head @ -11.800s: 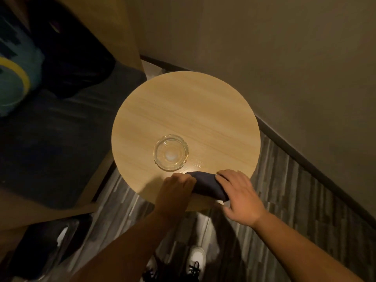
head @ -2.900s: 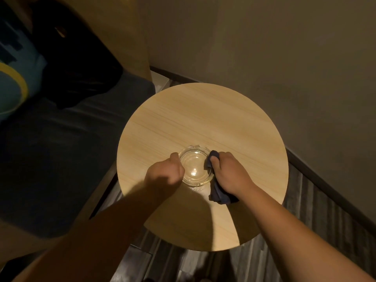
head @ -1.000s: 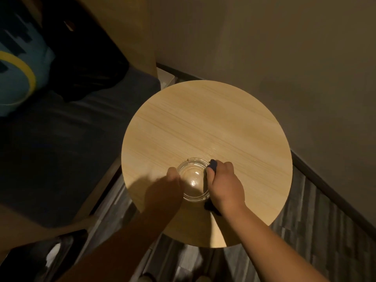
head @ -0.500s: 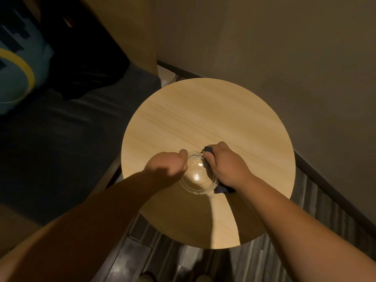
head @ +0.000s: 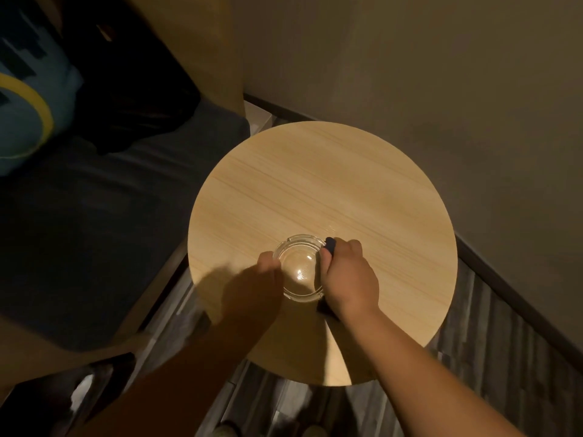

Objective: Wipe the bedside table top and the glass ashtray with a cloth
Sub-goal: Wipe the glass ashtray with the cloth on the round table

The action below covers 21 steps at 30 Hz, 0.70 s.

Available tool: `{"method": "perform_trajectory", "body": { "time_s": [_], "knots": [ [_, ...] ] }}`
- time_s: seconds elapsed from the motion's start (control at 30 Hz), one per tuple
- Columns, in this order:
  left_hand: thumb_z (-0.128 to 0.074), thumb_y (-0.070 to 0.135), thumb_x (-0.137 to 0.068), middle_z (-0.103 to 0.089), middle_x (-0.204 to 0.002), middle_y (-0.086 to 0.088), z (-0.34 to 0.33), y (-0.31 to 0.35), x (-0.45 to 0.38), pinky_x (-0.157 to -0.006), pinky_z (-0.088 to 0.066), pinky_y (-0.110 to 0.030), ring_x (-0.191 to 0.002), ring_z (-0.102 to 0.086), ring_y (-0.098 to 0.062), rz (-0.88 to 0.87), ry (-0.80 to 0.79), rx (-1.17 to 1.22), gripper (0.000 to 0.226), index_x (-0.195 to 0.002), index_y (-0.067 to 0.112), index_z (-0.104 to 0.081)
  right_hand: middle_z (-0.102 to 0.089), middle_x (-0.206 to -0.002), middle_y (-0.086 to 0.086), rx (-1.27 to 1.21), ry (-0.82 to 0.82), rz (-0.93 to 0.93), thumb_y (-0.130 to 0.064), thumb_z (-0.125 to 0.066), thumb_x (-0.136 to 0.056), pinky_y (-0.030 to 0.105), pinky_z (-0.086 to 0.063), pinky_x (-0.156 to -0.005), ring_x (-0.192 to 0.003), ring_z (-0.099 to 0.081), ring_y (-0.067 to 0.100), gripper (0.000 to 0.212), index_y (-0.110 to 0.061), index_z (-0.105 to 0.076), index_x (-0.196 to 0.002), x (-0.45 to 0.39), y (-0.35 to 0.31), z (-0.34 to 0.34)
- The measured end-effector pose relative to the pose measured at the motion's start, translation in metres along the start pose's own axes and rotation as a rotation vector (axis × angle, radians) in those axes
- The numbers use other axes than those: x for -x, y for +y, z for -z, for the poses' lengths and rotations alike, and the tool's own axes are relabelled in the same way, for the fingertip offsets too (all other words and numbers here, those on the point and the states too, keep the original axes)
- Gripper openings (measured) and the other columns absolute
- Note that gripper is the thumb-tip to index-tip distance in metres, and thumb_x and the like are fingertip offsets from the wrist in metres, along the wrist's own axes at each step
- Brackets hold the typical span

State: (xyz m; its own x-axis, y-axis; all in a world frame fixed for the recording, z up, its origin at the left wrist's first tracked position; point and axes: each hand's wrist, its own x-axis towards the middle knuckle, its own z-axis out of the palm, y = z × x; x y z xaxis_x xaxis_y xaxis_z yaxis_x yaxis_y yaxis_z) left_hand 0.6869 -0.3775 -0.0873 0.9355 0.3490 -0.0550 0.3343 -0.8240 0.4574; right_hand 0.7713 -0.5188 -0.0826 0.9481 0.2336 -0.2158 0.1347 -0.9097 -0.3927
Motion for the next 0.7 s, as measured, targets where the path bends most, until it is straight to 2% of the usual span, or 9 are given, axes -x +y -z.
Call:
{"method": "perform_trajectory", "body": {
  "time_s": [0.07, 0.13, 0.23, 0.33, 0.43, 0.5, 0.57, 0.63, 0.7],
  "knots": [
    [-0.05, 0.019, -0.097, -0.05, -0.05, 0.005, 0.001, -0.001, -0.008, -0.043, -0.045, -0.024, -0.041, -0.053, -0.015, -0.042, 0.027, -0.031, 0.017, -0.088, 0.008, -0.059, -0.049, -0.111, 0.007, -0.01, -0.002, 0.019, -0.04, -0.034, -0.099, 0.033, -0.042, -0.063, -0.084, -0.056, 0.027, 0.036, -0.018, -0.053, -0.119, 0.0, 0.001, 0.001],
    [-0.06, 0.009, -0.09, -0.053, -0.046, -0.003, 0.003, -0.005, -0.016, -0.038, -0.047, -0.026, -0.037, -0.054, -0.019, -0.174, 0.066, -0.096, 0.016, -0.075, 0.005, -0.059, -0.048, -0.111, 0.007, -0.035, -0.029, 0.047, -0.04, -0.034, -0.099, 0.034, -0.043, -0.063, -0.081, -0.056, 0.028, 0.035, -0.018, -0.054, -0.118, -0.002, 0.003, 0.004],
    [-0.064, 0.003, -0.079, -0.047, -0.042, -0.001, 0.011, -0.009, -0.025, -0.032, -0.042, -0.021, -0.032, -0.046, -0.014, -0.285, -0.046, -0.254, 0.019, -0.064, 0.009, -0.055, -0.047, -0.108, 0.005, -0.057, -0.099, 0.13, -0.041, -0.034, -0.099, 0.035, -0.045, -0.065, -0.079, -0.056, 0.027, 0.034, -0.018, -0.054, -0.114, -0.01, 0.005, 0.013],
    [-0.051, 0.013, -0.089, -0.044, -0.05, 0.002, 0.017, -0.011, -0.041, -0.037, -0.035, -0.023, -0.038, -0.04, -0.013, -0.292, -0.147, -0.357, 0.011, -0.079, 0.011, -0.055, -0.045, -0.103, 0.001, -0.019, -0.168, 0.267, -0.042, -0.035, -0.099, 0.033, -0.042, -0.064, -0.078, -0.056, 0.023, 0.031, -0.022, -0.054, -0.113, -0.028, 0.004, 0.022],
    [-0.031, 0.026, -0.1, -0.047, -0.064, 0.0, 0.018, -0.019, -0.073, -0.051, -0.038, -0.036, -0.055, -0.046, -0.021, -0.343, -0.436, -0.287, 0.021, -0.102, 0.011, -0.046, -0.046, -0.104, 0.002, 0.062, -0.258, 0.42, -0.042, -0.036, -0.099, 0.035, -0.045, -0.065, -0.077, -0.053, 0.021, 0.031, -0.022, -0.055, -0.114, -0.04, -0.004, 0.027],
    [-0.03, 0.033, -0.101, -0.055, -0.071, -0.002, 0.022, -0.018, -0.085, -0.057, -0.043, -0.038, -0.06, -0.052, -0.021, -0.467, -0.469, -0.323, 0.024, -0.106, 0.014, -0.044, -0.048, -0.104, 0.002, 0.092, -0.279, 0.484, -0.043, -0.037, -0.099, 0.037, -0.046, -0.066, -0.077, -0.053, 0.021, 0.032, -0.021, -0.055, -0.114, -0.041, -0.007, 0.026],
    [-0.03, 0.038, -0.101, -0.056, -0.073, 0.001, 0.027, -0.018, -0.09, -0.054, -0.04, -0.034, -0.06, -0.051, -0.018, -0.537, -0.445, -0.331, 0.027, -0.108, 0.018, -0.046, -0.048, -0.104, 0.002, 0.086, -0.241, 0.451, -0.043, -0.036, -0.099, 0.036, -0.046, -0.065, -0.079, -0.054, 0.022, 0.033, -0.022, -0.055, -0.115, -0.035, -0.009, 0.023],
    [-0.027, 0.042, -0.101, -0.058, -0.079, 0.003, 0.028, -0.021, -0.087, -0.057, -0.038, -0.031, -0.064, -0.051, -0.016, -0.469, -0.449, -0.26, 0.031, -0.11, 0.021, -0.049, -0.049, -0.105, 0.002, 0.085, -0.153, 0.353, -0.043, -0.034, -0.099, 0.034, -0.045, -0.063, -0.08, -0.055, 0.023, 0.034, -0.023, -0.055, -0.117, -0.024, -0.011, 0.015],
    [-0.024, 0.044, -0.101, -0.059, -0.082, 0.002, 0.026, -0.023, -0.068, -0.062, -0.04, -0.031, -0.068, -0.054, -0.016, -0.258, -0.373, -0.119, 0.035, -0.108, 0.022, -0.051, -0.05, -0.109, 0.004, 0.069, -0.066, 0.208, -0.042, -0.034, -0.099, 0.033, -0.043, -0.061, -0.083, -0.056, 0.025, 0.035, -0.022, -0.054, -0.119, -0.013, -0.013, 0.007]
  ]
}}
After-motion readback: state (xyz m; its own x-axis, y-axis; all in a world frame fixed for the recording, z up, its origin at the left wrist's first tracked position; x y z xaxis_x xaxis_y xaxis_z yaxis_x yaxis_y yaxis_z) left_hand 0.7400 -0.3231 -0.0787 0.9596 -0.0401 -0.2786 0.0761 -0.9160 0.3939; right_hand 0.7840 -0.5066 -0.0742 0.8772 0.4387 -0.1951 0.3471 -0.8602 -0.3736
